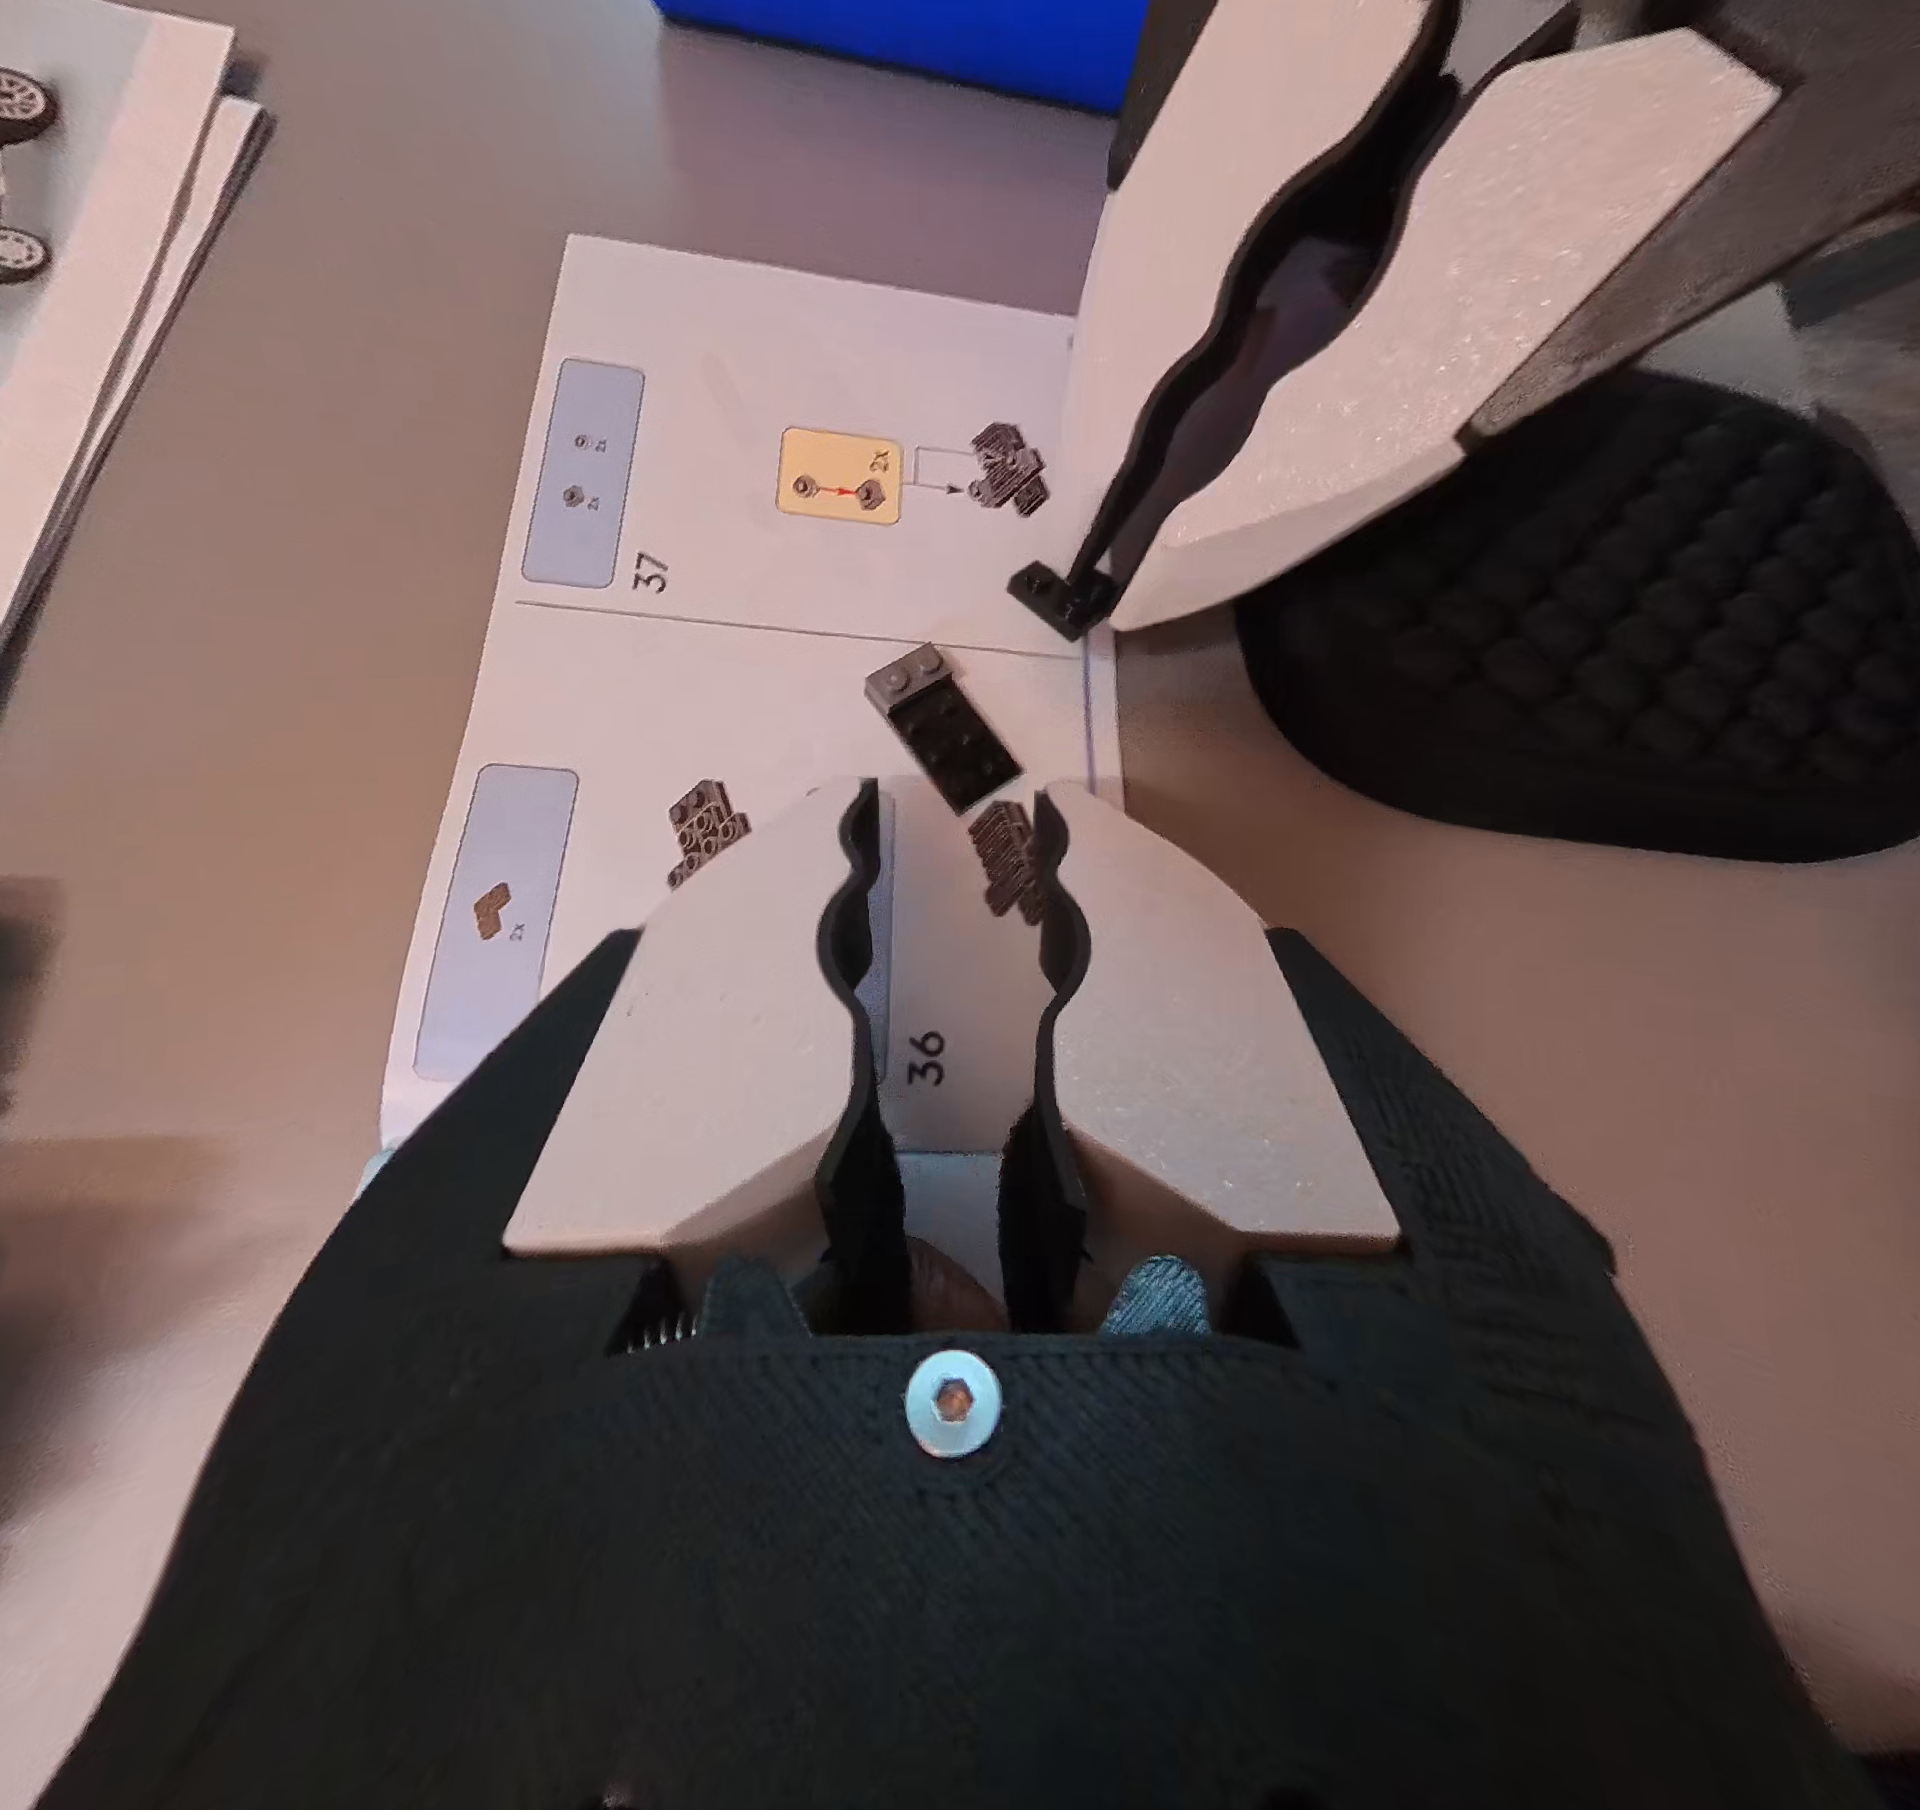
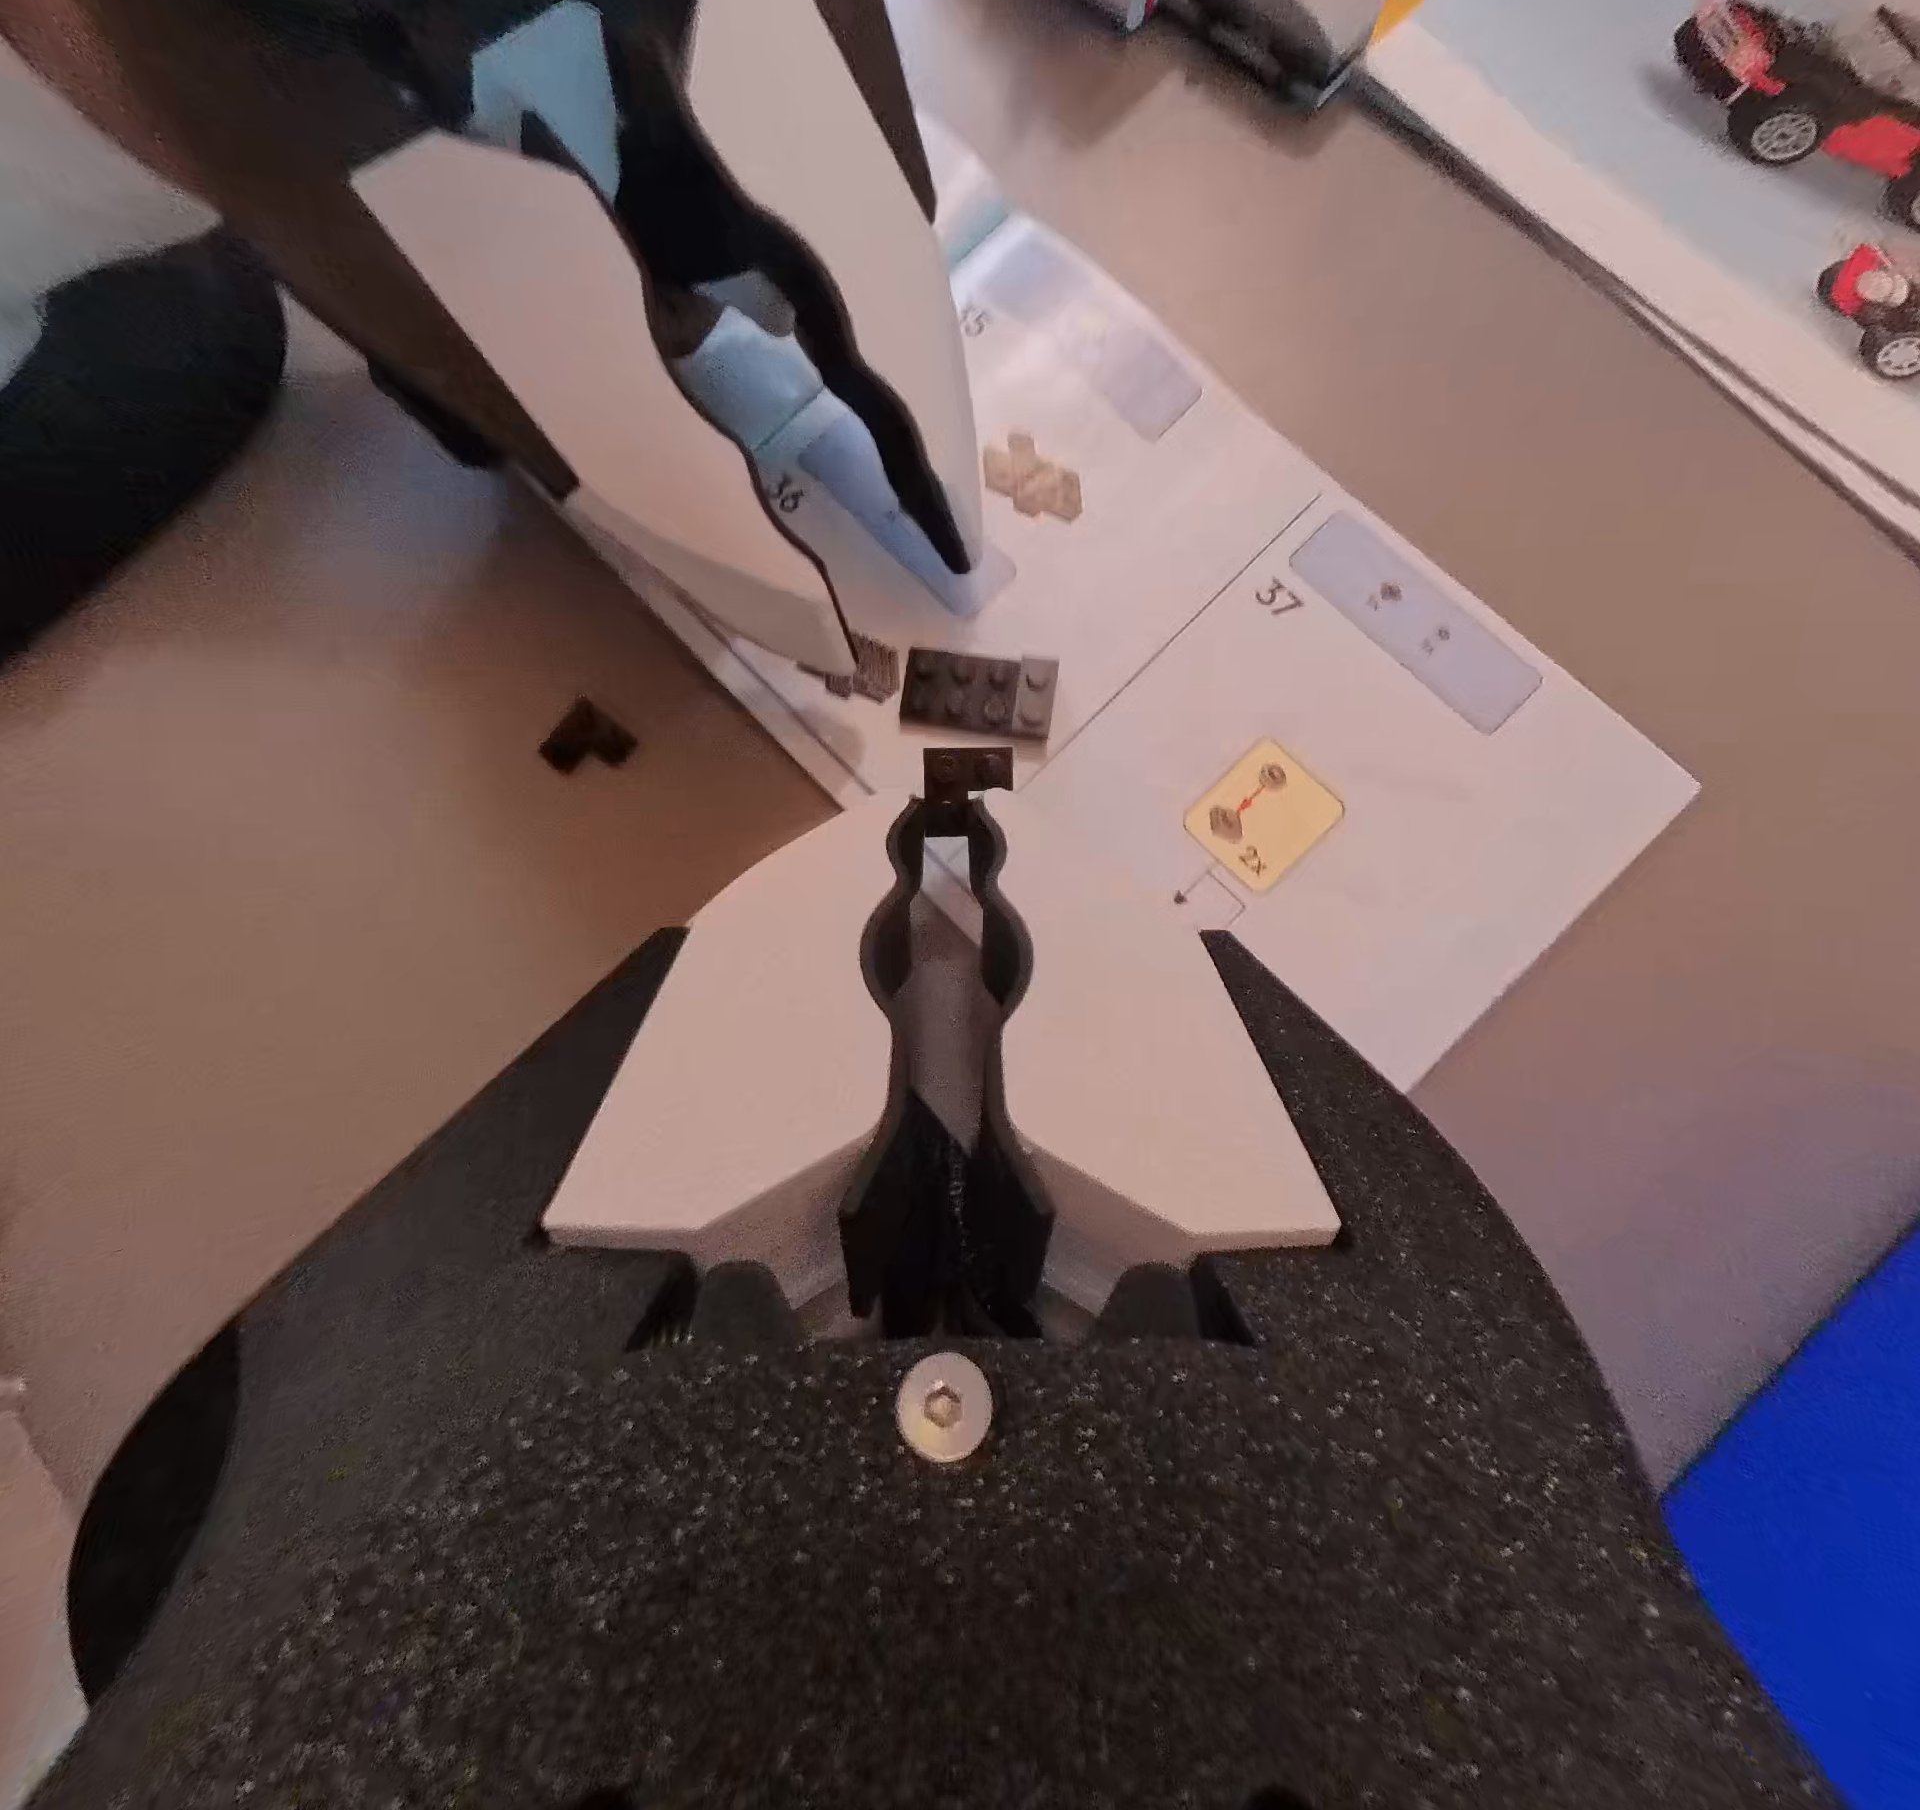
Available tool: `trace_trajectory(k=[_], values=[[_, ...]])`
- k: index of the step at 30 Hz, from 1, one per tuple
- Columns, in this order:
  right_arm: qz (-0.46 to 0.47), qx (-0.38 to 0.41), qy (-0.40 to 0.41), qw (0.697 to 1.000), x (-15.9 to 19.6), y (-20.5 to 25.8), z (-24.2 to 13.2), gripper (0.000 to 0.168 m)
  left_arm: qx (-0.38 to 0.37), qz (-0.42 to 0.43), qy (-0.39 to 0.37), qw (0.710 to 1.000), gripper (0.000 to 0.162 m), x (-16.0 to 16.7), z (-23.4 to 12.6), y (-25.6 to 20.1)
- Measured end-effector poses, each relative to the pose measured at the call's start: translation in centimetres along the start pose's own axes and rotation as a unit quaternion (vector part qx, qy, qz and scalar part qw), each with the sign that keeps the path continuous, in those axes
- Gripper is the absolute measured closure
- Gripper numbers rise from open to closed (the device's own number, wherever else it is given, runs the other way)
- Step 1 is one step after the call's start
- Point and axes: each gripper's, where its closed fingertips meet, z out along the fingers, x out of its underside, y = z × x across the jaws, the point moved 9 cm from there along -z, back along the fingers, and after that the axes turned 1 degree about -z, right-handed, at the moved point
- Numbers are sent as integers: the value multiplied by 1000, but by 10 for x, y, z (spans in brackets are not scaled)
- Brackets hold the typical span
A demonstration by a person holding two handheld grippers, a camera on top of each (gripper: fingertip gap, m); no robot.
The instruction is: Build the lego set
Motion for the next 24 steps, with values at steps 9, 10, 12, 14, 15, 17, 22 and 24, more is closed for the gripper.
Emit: trace_trajectory(k=[9, 10, 12, 14, 15, 17, 22, 24], values=[[60, 52, 30, 996, -9, 7, 22, 160, -35, 13, 1, 999, 160, 0, -1, 3], [62, 49, 34, 996, -10, 7, 23, 160, -30, 10, -2, 1000, 160, 0, -2, 3], [64, 43, 41, 996, -9, 7, 26, 160, -14, 7, -6, 1000, 161, -1, -4, 3], [62, 42, 43, 996, -9, 8, 27, 160, -5, 6, -9, 1000, 161, -2, -4, 3], [62, 41, 43, 996, -10, 8, 27, 160, -1, 5, -10, 1000, 161, -4, -3, 4], [64, 40, 43, 996, -10, 7, 28, 160, 7, -3, -9, 1000, 162, -8, -1, 5], [66, 48, 55, 995, -9, 6, 28, 160, 21, 4, 13, 1000, 162, -14, 10, 2], [64, 49, 56, 995, -9, 7, 28, 160, 20, 10, 28, 999, 162, -13, 14, 0]])
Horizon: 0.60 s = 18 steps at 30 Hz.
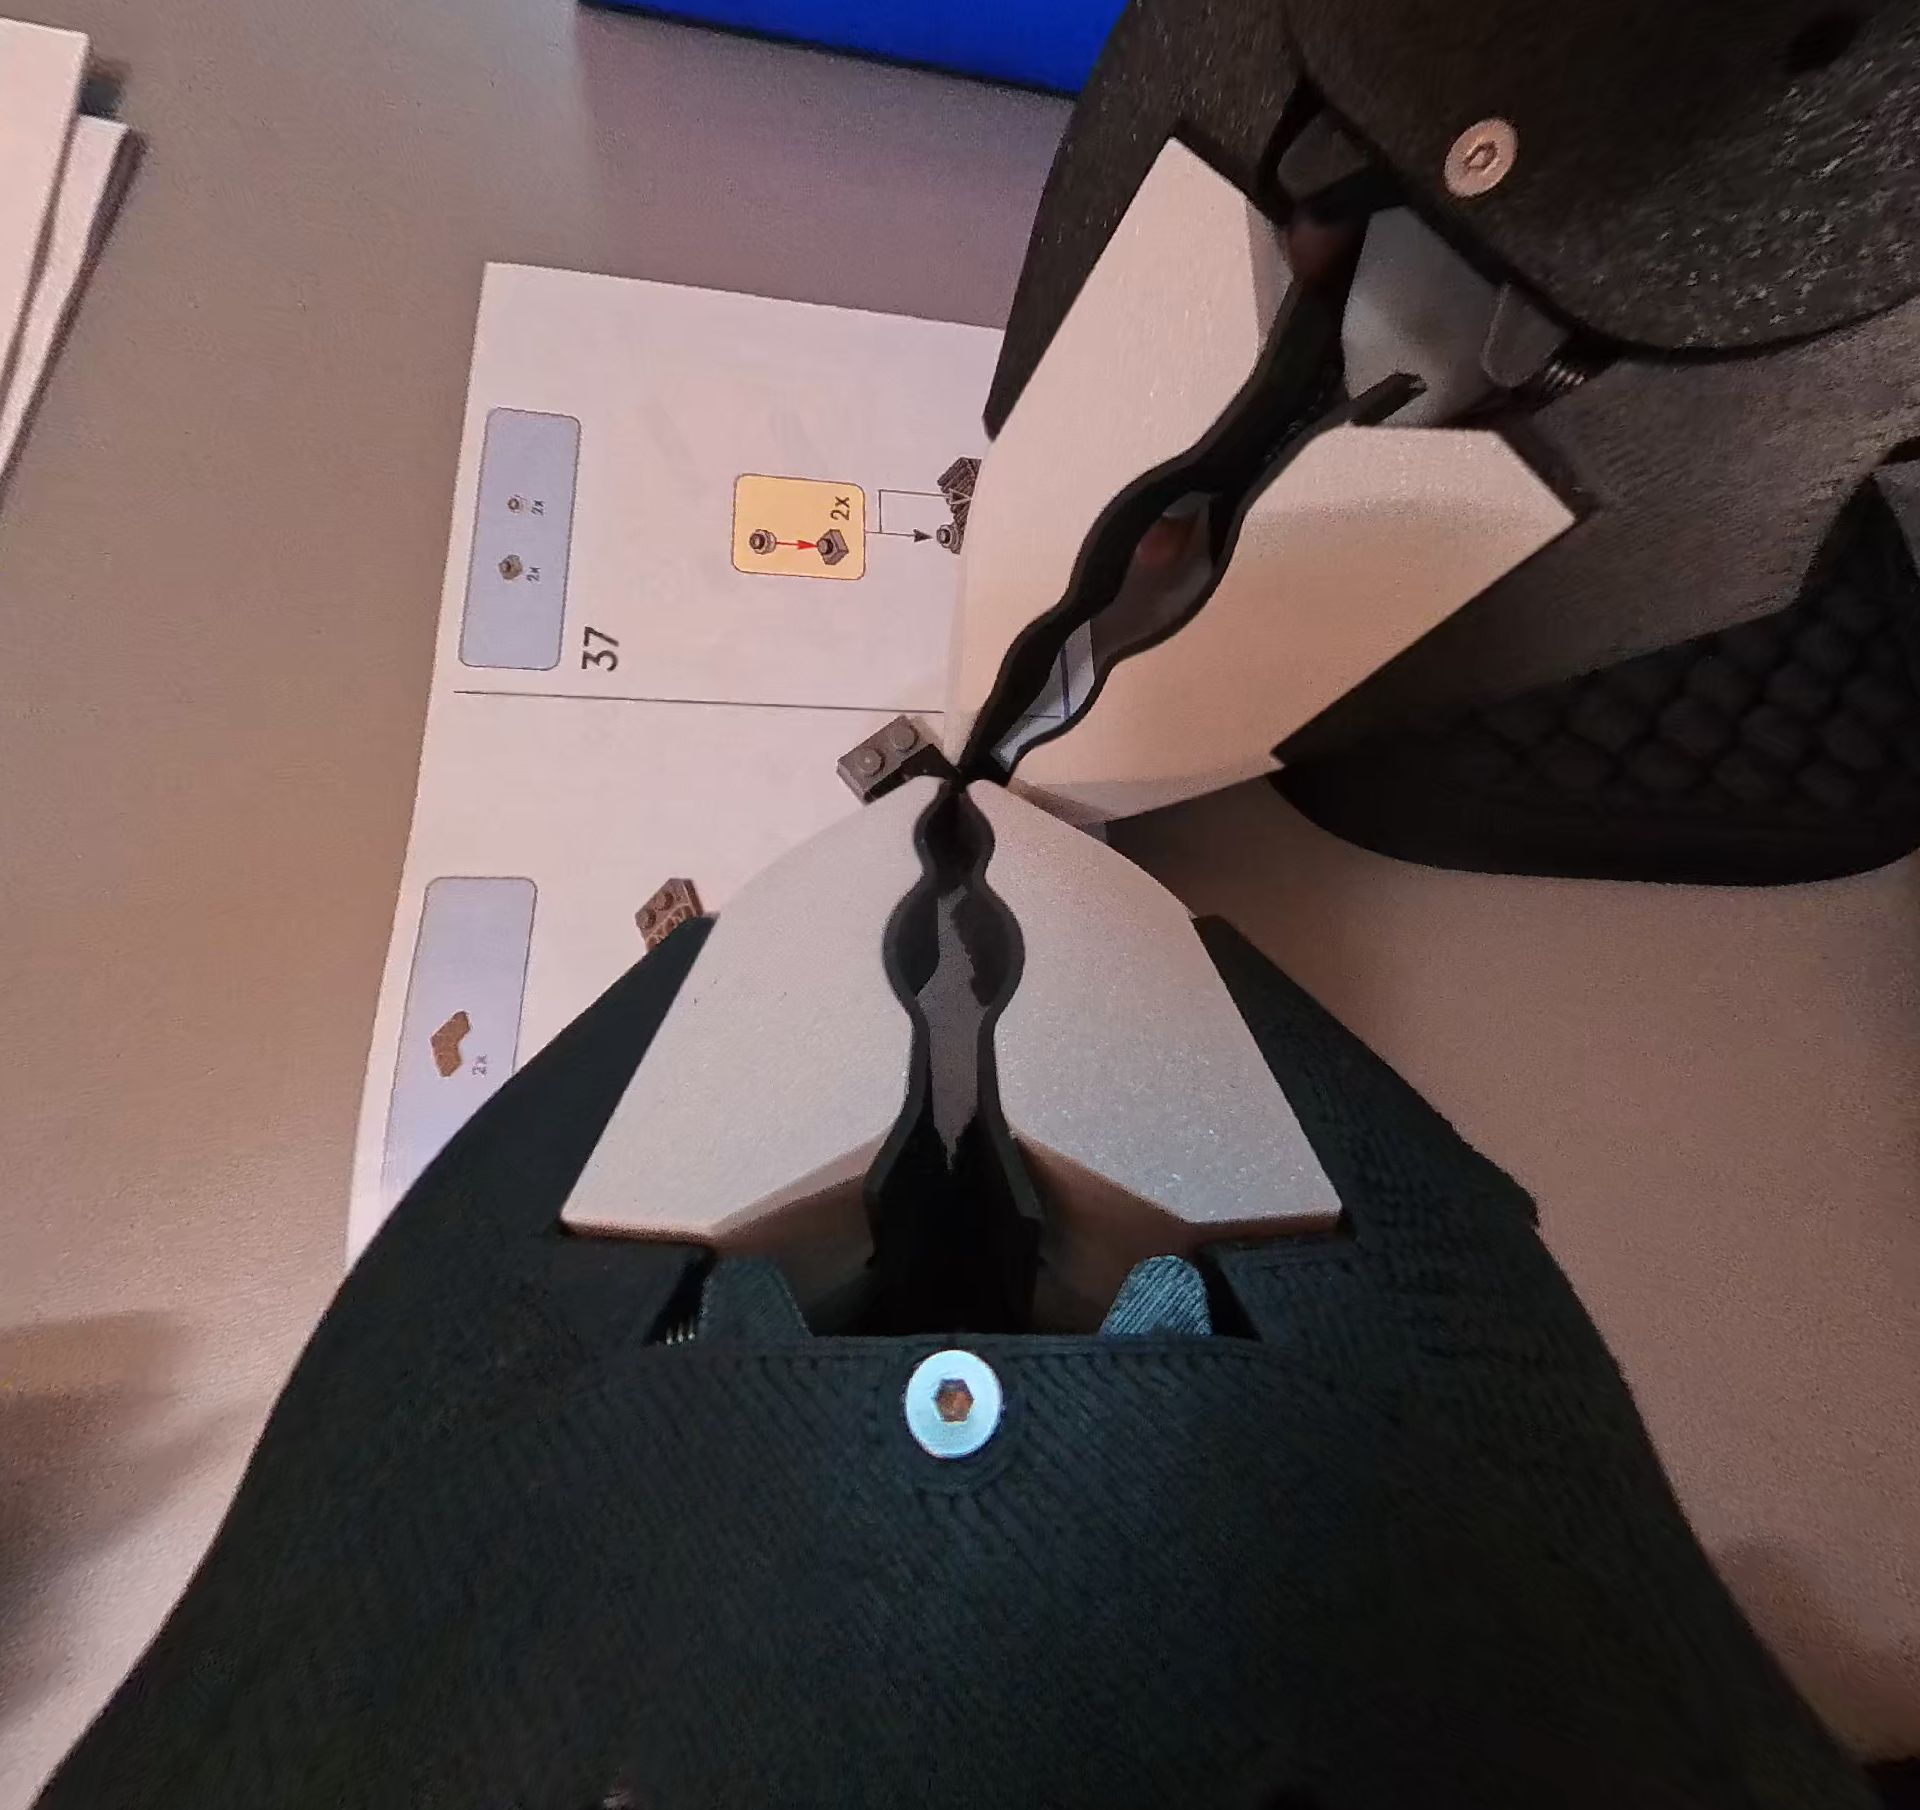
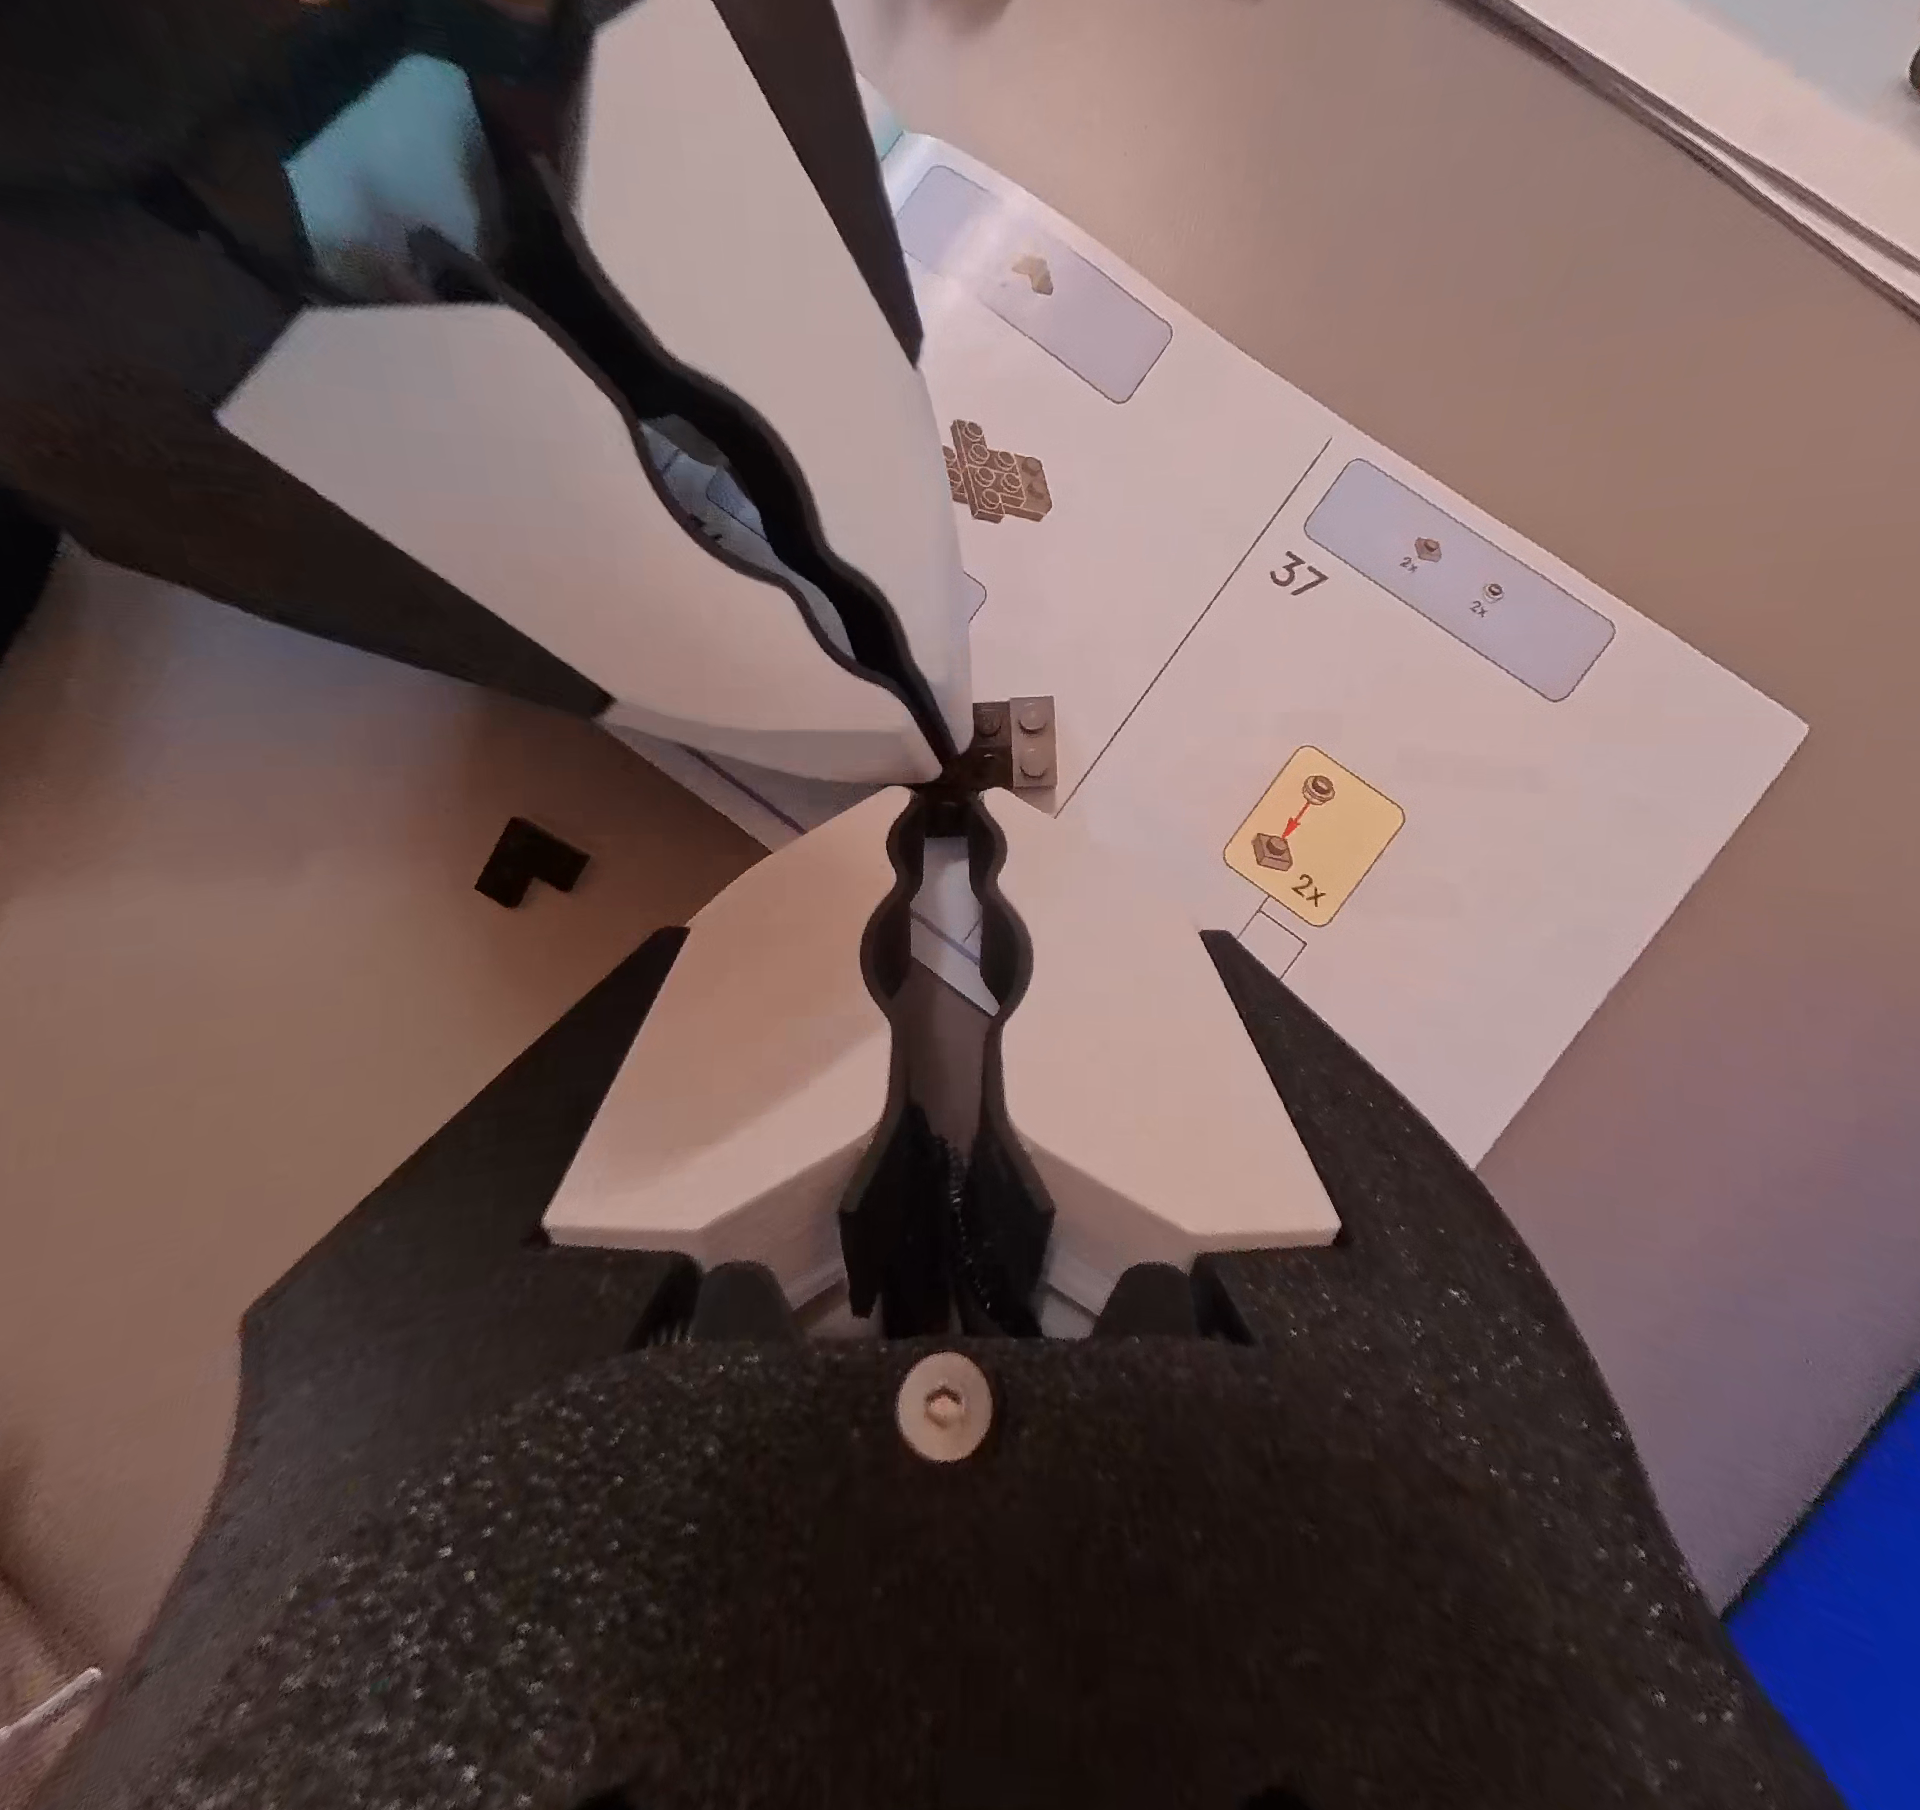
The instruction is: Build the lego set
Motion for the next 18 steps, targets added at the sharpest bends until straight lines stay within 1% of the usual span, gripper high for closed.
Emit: trace_trajectory(k=[8, 11, 15, 18], values=[[-8, -2, 5, 1000, 0, -1, 1, 160, -18, 4, -2, 1000, 162, -5, -2, 3], [-11, -3, 8, 1000, -1, -1, 2, 160, -15, 10, 19, 1000, 162, -6, 4, 3], [-11, -1, 9, 1000, -1, -1, 2, 160, -11, -10, 20, 1000, 162, -5, 6, 4], [-12, 1, 7, 1000, -1, -1, 2, 160, 5, -38, 7, 999, 162, -2, 6, 7]])
